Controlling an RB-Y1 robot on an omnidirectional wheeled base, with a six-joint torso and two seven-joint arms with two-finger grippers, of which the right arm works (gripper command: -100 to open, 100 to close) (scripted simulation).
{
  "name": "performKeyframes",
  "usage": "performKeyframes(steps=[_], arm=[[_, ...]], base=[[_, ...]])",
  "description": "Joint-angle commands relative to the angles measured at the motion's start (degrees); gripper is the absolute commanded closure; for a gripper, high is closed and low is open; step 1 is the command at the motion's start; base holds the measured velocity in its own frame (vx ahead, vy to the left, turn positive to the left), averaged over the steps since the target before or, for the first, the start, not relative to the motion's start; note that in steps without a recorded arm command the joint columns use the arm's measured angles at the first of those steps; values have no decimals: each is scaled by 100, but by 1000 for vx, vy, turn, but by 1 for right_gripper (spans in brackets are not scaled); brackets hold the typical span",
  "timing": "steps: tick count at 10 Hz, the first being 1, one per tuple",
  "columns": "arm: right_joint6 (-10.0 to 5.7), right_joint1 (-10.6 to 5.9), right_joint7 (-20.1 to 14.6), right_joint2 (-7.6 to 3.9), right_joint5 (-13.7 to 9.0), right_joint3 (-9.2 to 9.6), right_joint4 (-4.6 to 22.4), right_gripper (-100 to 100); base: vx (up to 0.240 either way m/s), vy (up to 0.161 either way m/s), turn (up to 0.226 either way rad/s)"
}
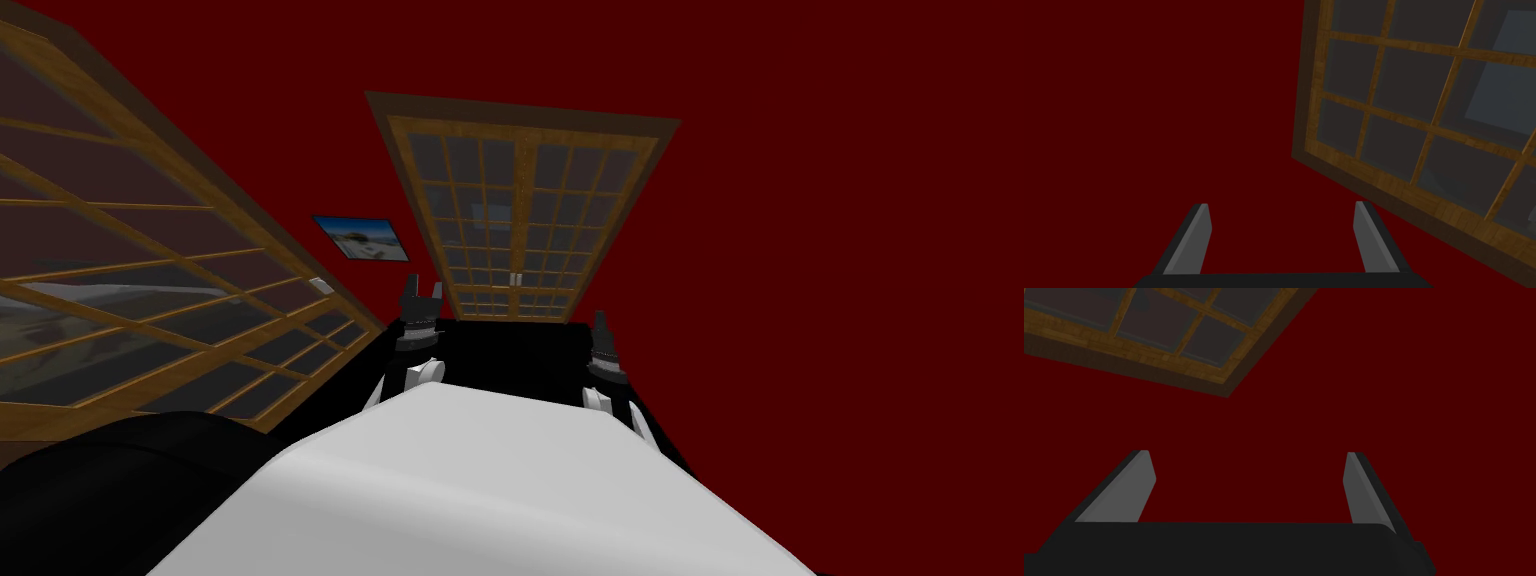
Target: Pull the door open
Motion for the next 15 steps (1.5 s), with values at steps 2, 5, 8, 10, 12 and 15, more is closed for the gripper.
performKeyframes(steps=[2, 5, 8, 10, 12, 15], arm=[[-40, -133, 316, -59, 190, -73, 378, -100], [-89, -250, 555, -93, 339, -133, 706, -100], [-157, -411, 883, -129, 543, -214, 1155, -100], [-210, -536, 1137, -149, 701, -276, 1503, -100], [-245, -620, 1308, -160, 808, -318, 1737, -100], [-299, -750, 1569, -162, 970, -382, 2096, -100]], base=[[162, 66, -16], [108, 61, -9], [102, 70, -10], [148, 76, -16], [120, 80, -9], [110, 62, -11]])
